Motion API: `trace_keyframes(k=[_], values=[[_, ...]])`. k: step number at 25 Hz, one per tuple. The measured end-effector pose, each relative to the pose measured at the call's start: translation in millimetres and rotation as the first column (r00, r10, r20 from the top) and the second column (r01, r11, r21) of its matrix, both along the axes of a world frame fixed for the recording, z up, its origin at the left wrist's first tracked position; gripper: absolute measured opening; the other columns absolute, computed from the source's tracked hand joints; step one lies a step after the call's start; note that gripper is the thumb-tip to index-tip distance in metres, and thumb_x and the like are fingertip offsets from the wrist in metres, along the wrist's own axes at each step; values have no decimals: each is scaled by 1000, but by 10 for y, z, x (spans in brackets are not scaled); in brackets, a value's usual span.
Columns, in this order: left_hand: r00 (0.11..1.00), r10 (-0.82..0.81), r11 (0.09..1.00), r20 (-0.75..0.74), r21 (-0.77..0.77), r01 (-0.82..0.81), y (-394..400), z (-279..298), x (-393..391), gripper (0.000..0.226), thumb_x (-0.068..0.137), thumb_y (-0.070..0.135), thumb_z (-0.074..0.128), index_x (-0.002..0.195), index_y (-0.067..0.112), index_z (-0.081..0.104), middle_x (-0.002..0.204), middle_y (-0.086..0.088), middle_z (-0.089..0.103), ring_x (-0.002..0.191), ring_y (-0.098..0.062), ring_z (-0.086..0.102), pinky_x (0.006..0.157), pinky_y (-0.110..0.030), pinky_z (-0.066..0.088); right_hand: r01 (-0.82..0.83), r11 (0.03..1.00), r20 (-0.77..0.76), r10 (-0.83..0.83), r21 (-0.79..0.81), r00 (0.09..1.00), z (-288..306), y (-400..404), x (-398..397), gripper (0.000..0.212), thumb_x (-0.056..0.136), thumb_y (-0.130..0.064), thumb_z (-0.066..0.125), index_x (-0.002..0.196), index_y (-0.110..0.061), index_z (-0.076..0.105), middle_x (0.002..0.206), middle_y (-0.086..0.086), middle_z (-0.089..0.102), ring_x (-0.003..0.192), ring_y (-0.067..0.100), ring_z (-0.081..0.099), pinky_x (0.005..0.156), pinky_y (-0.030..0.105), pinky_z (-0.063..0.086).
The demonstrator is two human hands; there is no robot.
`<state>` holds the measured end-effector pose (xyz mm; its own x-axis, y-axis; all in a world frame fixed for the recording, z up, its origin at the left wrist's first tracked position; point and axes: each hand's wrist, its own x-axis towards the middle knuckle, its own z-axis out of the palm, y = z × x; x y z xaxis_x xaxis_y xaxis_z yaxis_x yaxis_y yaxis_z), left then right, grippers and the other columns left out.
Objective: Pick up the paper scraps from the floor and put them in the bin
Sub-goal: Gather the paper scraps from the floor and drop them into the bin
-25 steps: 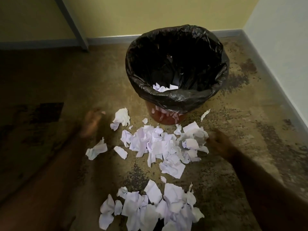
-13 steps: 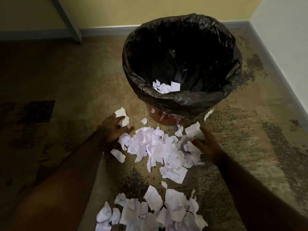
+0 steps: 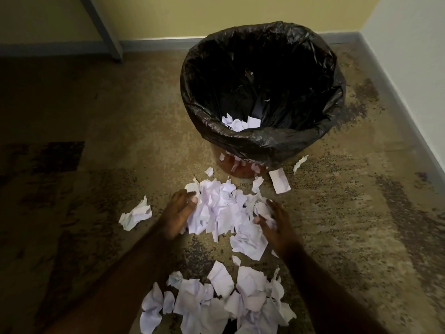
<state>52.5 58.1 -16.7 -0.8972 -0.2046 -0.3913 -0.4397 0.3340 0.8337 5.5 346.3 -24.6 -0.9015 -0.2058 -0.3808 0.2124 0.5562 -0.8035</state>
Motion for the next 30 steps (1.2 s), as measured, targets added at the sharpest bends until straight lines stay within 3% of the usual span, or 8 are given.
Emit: trace_keyframes(k=[4,10,13,16,21,23,26,30], values=[[993,118,990,-5,75,-117,367,-120,134,65,90,59,36,145,26,44,154,-2,36,141,-17,36,118,-44,30,67,996,13,-66,-52,998,-92,-221,181,71,88,-35,71,149,-28,36,159,0,29,145,19,29,117,49,34],[993,99,965,70,237,-113,850,-93,123,68,92,62,37,151,29,29,158,-1,29,145,-21,30,119,-44,27,77,970,32,-72,-232,997,-29,-633,373,65,87,-60,58,146,-39,40,153,-10,42,142,10,38,118,43,32],[976,208,852,60,478,-211,1013,-181,160,59,93,61,48,145,32,42,150,-6,45,141,-27,40,117,-54,28,158,927,111,-127,-340,986,43,-754,409,63,90,-61,57,146,-36,42,149,-10,49,139,8,43,118,43,33],[949,293,694,114,657,-293,1120,-171,210,71,85,65,59,143,25,47,149,-9,47,141,-27,41,120,-53,23,276,827,188,-209,-490,960,172,-824,479,44,100,-29,55,144,-25,48,140,-8,59,129,2,53,112,28,39],[919,369,567,140,750,-342,1313,252,207,96,68,68,73,142,14,48,144,-11,53,137,-24,47,119,-44,28,401,711,312,-261,-578,914,417,-872,564,36,102,-19,51,138,-21,55,129,-4,67,121,7,61,107,30,44],[895,426,533,132,763,-367,1345,442,234,80,78,60,68,140,14,50,142,-11,56,134,-22,51,115,-38,35,390,707,325,-235,-590,916,561,-870,581,34,102,-21,51,136,-25,54,127,-8,68,120,7,62,101,24,48],[858,506,530,89,752,-391,1347,755,318,54,92,45,52,137,17,51,139,-8,58,133,-18,52,112,-34,36,293,720,248,-172,-629,954,889,-907,613,34,101,-28,53,135,-30,52,124,-15,68,117,-2,62,95,16,48],[842,537,629,-43,686,-366,1246,1415,458,104,62,81,65,141,15,49,139,-9,59,132,-23,53,116,-48,34,143,665,153,-43,-733,987,1453,-1032,663,37,103,-17,48,140,-20,46,118,-11,70,109,-1,66,83,11,51]])
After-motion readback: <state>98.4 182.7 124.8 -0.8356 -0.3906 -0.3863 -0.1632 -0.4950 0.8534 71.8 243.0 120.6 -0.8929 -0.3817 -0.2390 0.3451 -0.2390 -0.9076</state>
